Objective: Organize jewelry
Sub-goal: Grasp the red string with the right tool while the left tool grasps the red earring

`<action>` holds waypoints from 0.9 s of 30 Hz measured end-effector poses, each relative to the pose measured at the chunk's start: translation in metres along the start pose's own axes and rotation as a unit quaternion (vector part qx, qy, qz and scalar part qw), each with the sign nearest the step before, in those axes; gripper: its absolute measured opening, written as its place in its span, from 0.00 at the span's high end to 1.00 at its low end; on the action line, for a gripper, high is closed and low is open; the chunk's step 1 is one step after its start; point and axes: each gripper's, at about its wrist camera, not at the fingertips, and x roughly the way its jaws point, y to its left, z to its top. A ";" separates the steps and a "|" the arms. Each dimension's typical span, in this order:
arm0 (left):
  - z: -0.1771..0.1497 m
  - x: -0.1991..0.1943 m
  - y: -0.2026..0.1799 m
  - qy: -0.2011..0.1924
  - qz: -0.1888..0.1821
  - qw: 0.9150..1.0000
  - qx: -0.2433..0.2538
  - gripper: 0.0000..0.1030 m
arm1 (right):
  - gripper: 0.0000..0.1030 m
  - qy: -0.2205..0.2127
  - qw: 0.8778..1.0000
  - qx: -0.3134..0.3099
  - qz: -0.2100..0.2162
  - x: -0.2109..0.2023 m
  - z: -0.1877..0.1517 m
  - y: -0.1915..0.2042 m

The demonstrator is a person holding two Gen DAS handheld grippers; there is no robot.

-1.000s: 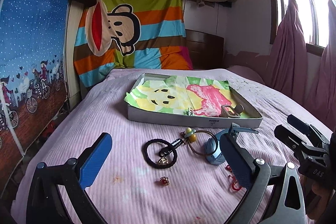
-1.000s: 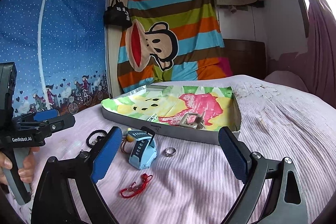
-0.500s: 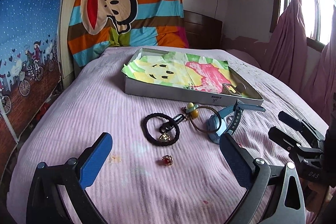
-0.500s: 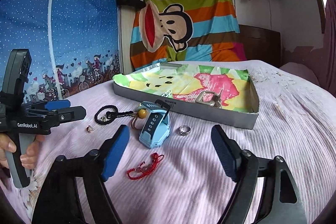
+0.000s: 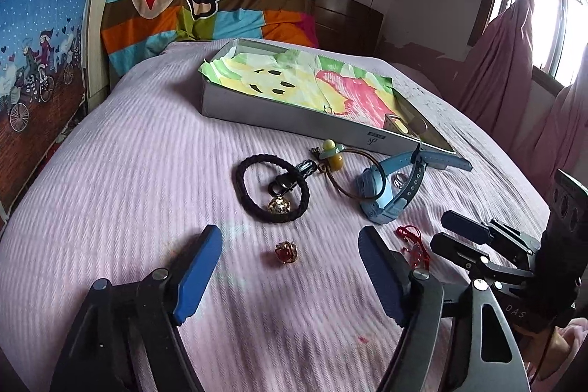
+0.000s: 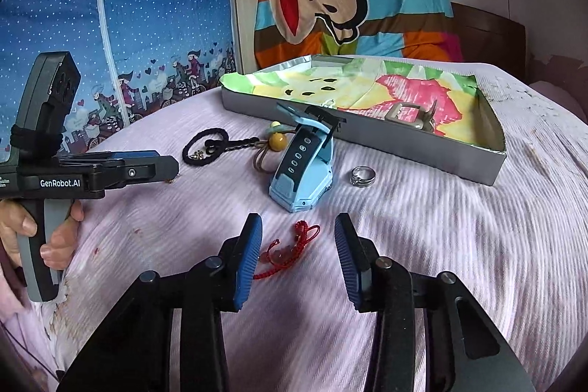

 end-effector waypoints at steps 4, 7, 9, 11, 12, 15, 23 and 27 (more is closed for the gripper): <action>-0.002 0.001 -0.001 0.005 0.003 1.000 0.006 0.33 | 0.65 0.006 1.000 0.004 0.006 0.001 -0.003 -0.001; -0.002 0.004 -0.002 0.010 0.004 1.000 0.007 0.40 | 0.65 0.014 1.000 0.005 0.011 0.003 -0.005 0.000; -0.002 0.005 -0.001 0.012 0.003 1.000 0.007 0.45 | 0.65 0.020 1.000 0.003 0.014 0.005 -0.005 -0.001; -0.003 0.007 -0.001 0.015 0.001 1.000 0.008 0.48 | 0.65 0.027 0.999 -0.001 0.017 0.008 -0.006 0.002; -0.003 0.007 -0.001 0.016 0.001 1.000 0.009 0.51 | 0.65 0.030 0.999 -0.002 0.019 0.009 -0.006 0.002; -0.002 0.011 -0.003 0.023 -0.002 1.000 0.011 0.59 | 0.64 0.038 0.999 -0.006 0.021 0.011 -0.007 0.005; -0.004 0.016 0.000 0.032 0.005 0.999 0.004 0.80 | 0.76 0.058 0.998 0.006 0.025 0.020 -0.007 -0.001; -0.006 0.016 0.001 0.035 -0.001 0.999 0.000 0.89 | 0.82 0.067 0.997 0.007 0.034 0.025 -0.008 0.000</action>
